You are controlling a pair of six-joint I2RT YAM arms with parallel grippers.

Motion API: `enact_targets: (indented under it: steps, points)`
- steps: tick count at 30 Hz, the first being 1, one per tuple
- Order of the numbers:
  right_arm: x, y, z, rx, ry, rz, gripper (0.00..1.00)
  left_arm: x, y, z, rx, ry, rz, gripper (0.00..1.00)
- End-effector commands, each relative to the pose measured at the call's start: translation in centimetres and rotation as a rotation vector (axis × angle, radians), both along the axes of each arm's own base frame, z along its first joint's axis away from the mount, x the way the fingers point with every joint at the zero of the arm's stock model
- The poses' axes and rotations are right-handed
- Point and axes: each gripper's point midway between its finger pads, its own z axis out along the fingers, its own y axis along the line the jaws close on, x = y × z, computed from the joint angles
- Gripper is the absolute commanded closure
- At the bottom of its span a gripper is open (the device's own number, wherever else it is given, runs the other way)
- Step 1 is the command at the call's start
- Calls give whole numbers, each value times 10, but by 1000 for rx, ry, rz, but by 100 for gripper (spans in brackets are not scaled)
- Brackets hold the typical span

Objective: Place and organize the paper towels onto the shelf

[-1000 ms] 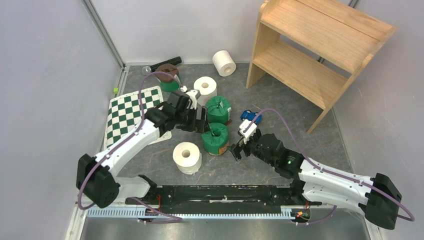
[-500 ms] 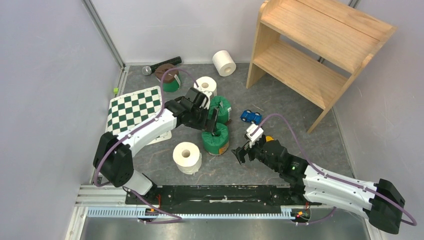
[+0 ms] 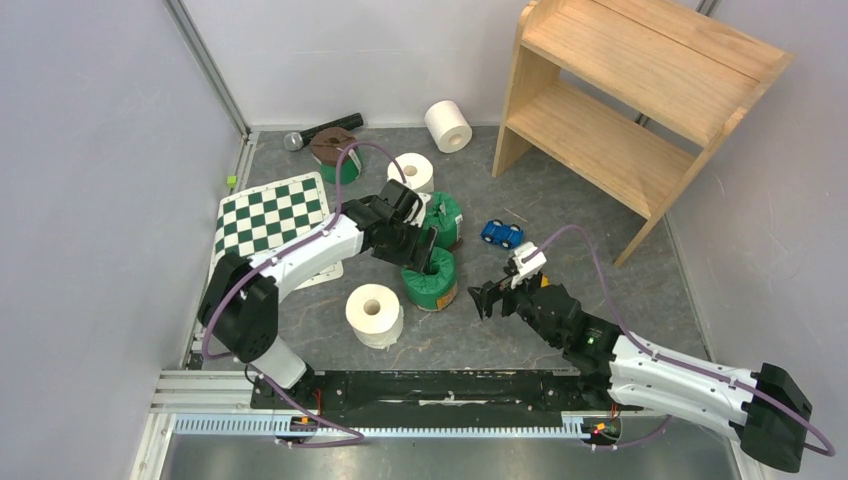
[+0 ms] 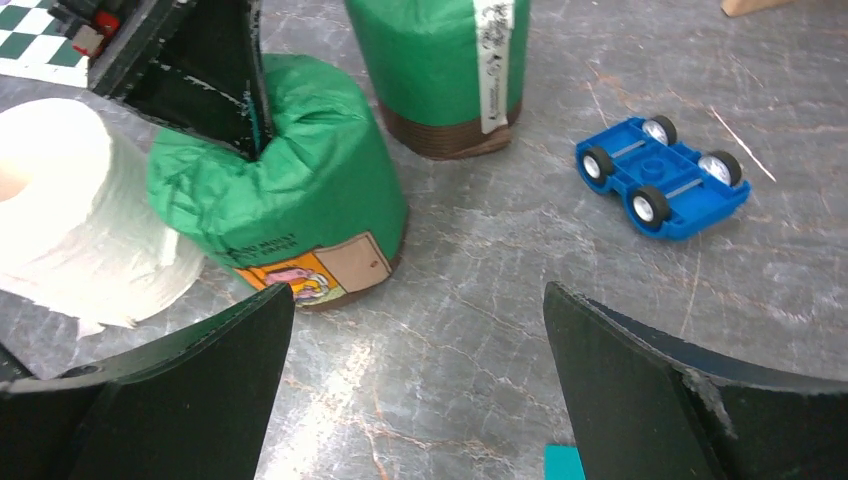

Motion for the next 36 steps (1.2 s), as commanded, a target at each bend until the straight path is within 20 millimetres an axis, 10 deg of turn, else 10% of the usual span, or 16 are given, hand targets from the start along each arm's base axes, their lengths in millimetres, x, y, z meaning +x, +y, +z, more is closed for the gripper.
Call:
enact_targets:
  steps: [1, 17, 36]
  points:
    - [4, -9, -6, 50, -33, -59, 2, 4, -7, -3, 6, -4, -66, 14]
    - [-20, 37, 17, -36, -223, 317, 2, -6, -25, 21, -81, -14, -98, 58]
    - [-26, 74, 84, 9, -410, 480, 2, -34, -38, 125, -171, -205, -71, 64]
